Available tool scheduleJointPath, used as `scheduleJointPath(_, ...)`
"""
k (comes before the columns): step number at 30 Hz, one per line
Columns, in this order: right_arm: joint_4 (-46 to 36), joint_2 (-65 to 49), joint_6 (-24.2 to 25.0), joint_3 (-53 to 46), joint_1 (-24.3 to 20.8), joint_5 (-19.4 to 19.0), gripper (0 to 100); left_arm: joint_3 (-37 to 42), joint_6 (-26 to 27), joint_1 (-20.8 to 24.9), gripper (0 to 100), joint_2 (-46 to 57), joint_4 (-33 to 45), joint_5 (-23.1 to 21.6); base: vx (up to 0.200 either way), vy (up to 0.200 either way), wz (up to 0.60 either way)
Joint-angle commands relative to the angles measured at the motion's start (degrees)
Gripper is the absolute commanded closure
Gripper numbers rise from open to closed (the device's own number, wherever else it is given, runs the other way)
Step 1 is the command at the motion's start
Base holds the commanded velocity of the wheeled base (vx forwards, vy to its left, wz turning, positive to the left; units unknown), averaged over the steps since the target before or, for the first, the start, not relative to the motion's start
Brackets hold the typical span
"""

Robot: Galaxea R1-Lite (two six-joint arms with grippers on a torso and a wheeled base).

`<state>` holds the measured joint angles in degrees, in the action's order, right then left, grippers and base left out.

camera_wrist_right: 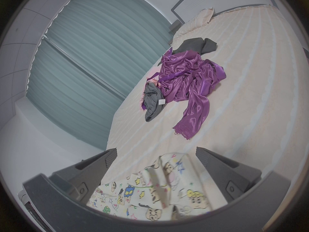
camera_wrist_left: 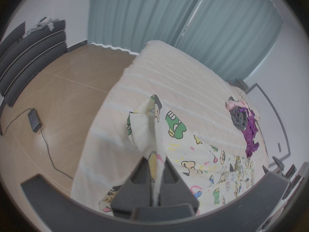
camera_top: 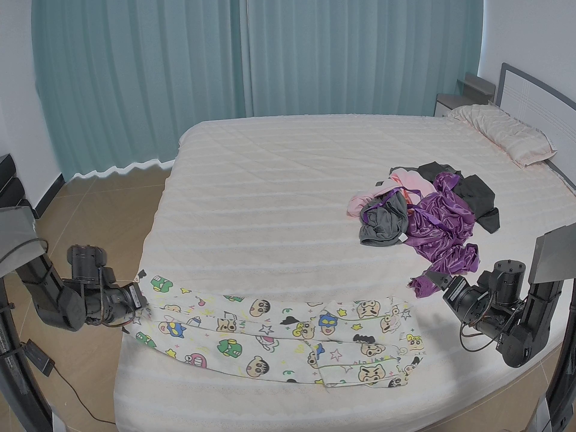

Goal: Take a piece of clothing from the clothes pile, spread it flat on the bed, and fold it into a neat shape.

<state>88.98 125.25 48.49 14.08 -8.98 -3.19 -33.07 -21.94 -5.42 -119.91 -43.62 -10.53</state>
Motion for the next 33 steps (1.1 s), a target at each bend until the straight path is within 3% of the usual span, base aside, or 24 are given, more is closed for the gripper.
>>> scheduleJointPath(1, 0.93, -0.62, 0.02, 0.07, 0.28, -0.06, 0, -0.33, 0.85, -7.67, 100, 7.41, 2.92, -2.56, 0.000, 0.000, 0.00)
scheduleJointPath(7, 0.93, -0.53, 0.02, 0.60, 2.30, -0.23, 0, -2.52, 4.28, -15.41, 100, 12.50, 9.25, -4.06, 0.000, 0.000, 0.00)
scheduleJointPath(11, 0.93, -0.71, 0.02, 0.69, 2.83, -0.23, 0, -4.37, 4.36, -16.46, 100, 16.64, 13.47, -3.88, 0.000, 0.000, 0.00)
scheduleJointPath(14, 0.93, -0.62, 0.02, 0.69, 3.10, -0.23, 0, -5.60, 4.80, -15.76, 100, 18.92, 17.07, -1.24, 0.000, 0.000, 0.00)
scheduleJointPath(25, 0.93, -0.62, 0.11, 0.69, 3.10, -0.50, 0, -5.16, 2.17, 3.75, 100, 21.03, 19.71, 12.47, 0.000, 0.000, 0.00)
scheduleJointPath(26, 0.93, -0.71, 0.11, 0.69, 2.92, -0.50, 0, -5.51, -0.56, 9.20, 100, 20.41, 19.80, 14.40, 0.000, 0.000, 0.00)
scheduleJointPath(33, 0.93, -0.97, 0.11, 0.42, 2.48, -0.50, 0, -6.21, -8.03, 27.13, 100, 15.76, 19.54, 23.89, 0.000, 0.000, 0.00)
